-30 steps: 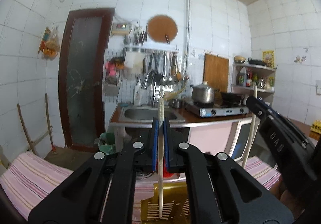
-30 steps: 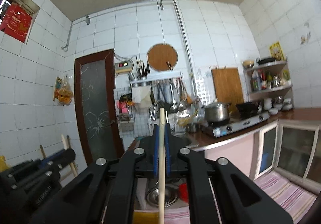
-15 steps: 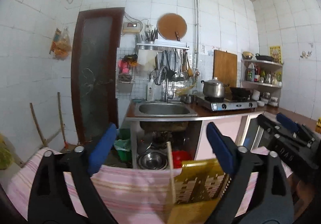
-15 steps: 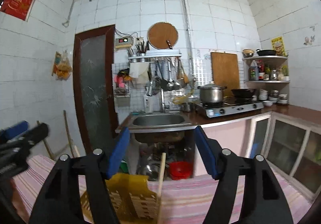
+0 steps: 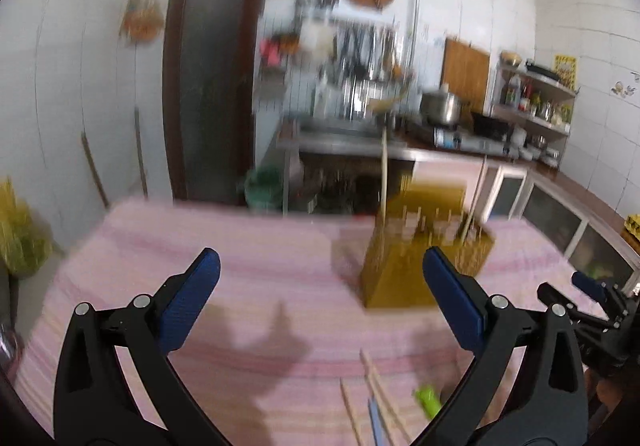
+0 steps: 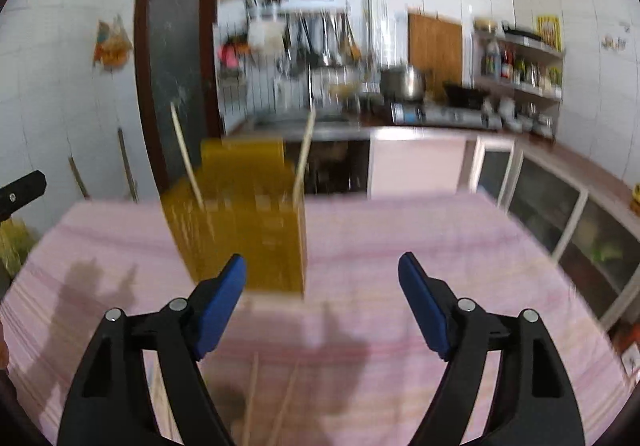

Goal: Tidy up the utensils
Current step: 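Lower the left tool onto a chopstick while the right tool grasps another, then lift both held chopsticks and carry them above the yellow holder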

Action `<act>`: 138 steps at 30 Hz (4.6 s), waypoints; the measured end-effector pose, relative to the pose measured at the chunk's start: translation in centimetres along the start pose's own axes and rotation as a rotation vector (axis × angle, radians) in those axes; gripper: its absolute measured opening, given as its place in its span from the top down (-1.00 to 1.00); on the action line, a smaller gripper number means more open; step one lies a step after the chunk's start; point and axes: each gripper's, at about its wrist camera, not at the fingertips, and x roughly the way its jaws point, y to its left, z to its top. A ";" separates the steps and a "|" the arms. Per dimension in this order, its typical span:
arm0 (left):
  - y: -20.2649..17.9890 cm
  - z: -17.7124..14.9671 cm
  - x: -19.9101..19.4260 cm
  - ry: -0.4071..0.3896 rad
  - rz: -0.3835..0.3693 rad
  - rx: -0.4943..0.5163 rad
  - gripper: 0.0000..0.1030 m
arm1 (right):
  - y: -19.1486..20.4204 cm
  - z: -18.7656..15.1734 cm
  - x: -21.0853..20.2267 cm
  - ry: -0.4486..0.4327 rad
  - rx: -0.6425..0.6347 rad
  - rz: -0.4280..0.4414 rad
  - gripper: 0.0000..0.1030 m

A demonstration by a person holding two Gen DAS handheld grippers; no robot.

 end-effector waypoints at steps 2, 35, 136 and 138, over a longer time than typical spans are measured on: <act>0.6 -2.4 1.4 0.080 -0.005 -0.026 -0.90 | -0.3 -1.9 0.8 0.053 0.018 0.004 -0.50; -1.1 -12.6 10.6 0.431 0.115 0.059 -0.58 | 1.5 -8.8 5.7 0.332 -0.044 -0.060 0.04; -9.9 13.8 -1.9 -0.460 -0.036 0.106 0.91 | 3.1 16.3 -4.3 -0.593 0.049 0.065 0.89; -10.2 14.7 0.2 -0.459 -0.045 0.092 0.91 | 3.6 17.4 -2.4 -0.599 0.045 0.074 0.89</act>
